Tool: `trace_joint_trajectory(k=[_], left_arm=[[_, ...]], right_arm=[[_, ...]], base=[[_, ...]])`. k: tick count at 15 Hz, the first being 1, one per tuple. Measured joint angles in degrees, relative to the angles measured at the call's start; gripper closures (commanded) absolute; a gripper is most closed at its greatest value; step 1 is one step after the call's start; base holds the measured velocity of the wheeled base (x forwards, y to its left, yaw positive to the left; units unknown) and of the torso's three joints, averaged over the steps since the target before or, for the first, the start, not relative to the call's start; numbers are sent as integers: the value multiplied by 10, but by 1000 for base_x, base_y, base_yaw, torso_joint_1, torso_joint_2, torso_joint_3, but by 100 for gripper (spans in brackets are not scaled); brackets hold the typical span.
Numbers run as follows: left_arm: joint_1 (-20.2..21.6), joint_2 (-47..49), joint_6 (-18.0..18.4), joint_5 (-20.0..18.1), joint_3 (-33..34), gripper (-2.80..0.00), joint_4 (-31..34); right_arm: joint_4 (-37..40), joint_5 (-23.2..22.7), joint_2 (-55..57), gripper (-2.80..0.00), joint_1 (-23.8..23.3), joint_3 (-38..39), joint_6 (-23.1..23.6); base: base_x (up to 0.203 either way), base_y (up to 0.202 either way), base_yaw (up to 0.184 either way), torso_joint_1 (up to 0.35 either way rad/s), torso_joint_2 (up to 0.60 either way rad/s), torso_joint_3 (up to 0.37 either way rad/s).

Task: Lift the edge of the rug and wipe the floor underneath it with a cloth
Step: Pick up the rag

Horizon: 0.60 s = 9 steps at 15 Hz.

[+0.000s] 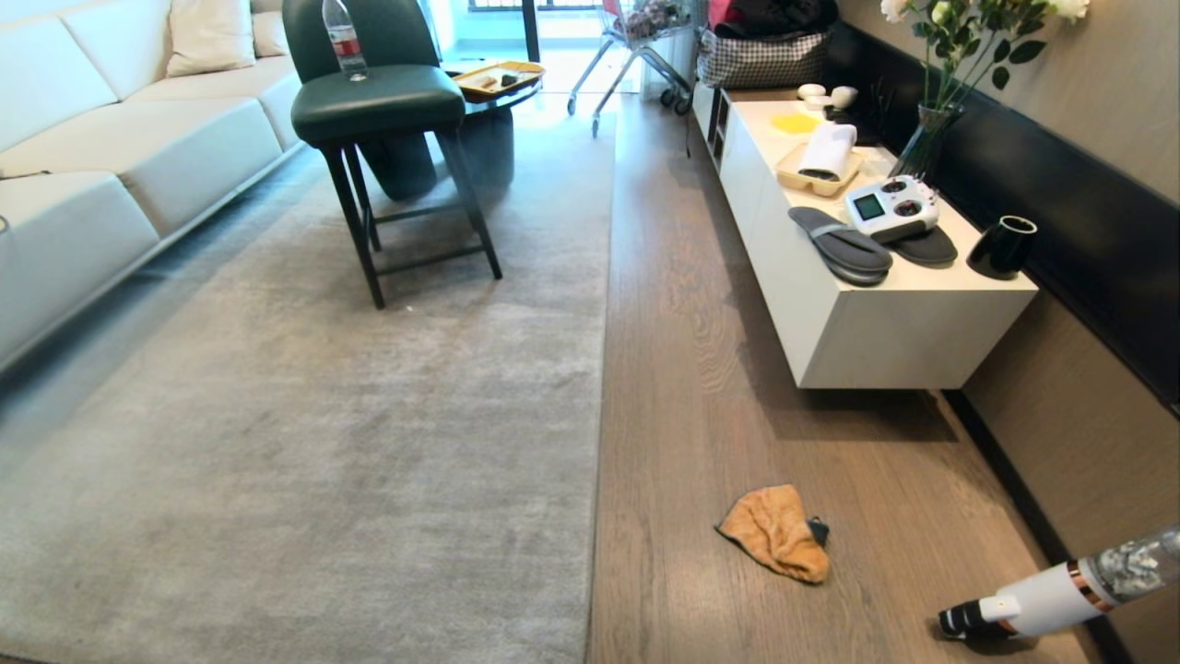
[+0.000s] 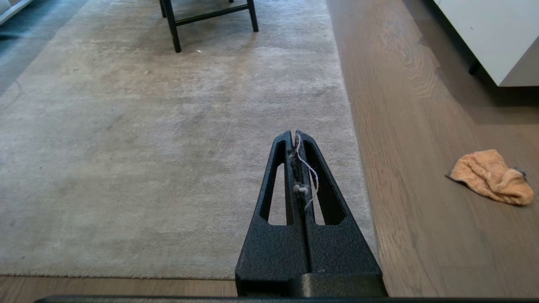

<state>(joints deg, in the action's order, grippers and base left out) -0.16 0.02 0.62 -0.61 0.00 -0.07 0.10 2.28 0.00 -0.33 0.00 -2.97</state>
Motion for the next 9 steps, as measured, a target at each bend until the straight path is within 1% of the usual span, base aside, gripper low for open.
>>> trace_joint_trajectory(k=[9], left_arm=[[0, 0, -1, 0, 0, 0, 0]], right_arm=[[0, 0, 0, 0, 0, 0, 0]], base=[[0, 0, 0, 0, 0, 0]])
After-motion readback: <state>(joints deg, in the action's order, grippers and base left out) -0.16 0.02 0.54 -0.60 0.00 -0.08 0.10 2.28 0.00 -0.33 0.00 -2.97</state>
